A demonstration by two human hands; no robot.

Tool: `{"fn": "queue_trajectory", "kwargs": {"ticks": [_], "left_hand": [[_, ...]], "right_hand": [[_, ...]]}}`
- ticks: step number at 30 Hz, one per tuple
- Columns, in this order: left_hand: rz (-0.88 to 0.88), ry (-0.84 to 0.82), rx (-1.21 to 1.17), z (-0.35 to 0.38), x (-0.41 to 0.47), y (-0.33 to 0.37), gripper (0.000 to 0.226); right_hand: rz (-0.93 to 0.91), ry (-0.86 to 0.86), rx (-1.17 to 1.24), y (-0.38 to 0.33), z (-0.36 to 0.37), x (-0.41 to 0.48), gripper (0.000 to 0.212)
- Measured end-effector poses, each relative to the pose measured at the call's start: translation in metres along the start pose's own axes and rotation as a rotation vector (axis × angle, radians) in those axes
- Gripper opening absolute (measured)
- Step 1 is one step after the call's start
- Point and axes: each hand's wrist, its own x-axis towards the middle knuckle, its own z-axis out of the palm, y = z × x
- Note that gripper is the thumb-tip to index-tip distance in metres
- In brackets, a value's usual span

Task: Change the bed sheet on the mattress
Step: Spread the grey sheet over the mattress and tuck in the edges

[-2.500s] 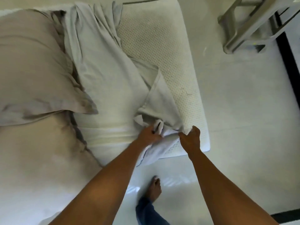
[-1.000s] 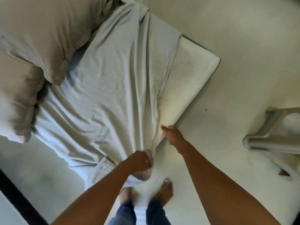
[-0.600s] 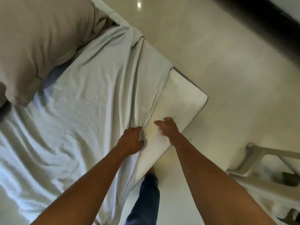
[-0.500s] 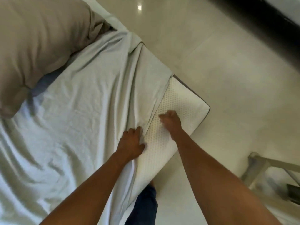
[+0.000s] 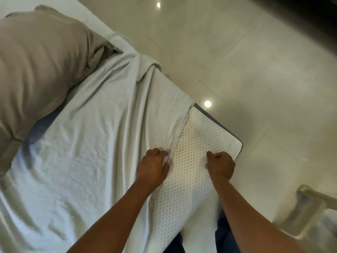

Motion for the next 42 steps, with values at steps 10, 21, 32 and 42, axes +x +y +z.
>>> {"fn": "queue_trajectory", "kwargs": {"ticks": [10,21,32,42], "left_hand": [[-0.143,0.145,-0.034,0.019,0.099,0.051,0.016],[-0.031,-0.263,-0.169,0.045,0.068,0.114,0.016],[0.111,-0.093,0.189,0.098,0.095,0.171,0.025],[0.151,-0.411,-0.084,0.149,0.097,0.263,0.007]], "right_hand": [[-0.121,-0.368,0.294,-0.099,0.032,0.058,0.044],[0.036,0.137,0.313,-0.026,-0.056,0.131,0.033],[0.044,-0.168,0.229,-0.015,-0.053,0.169,0.038],[0.164,-0.055,0.153,0.072,-0.104,0.229,0.037]]}}
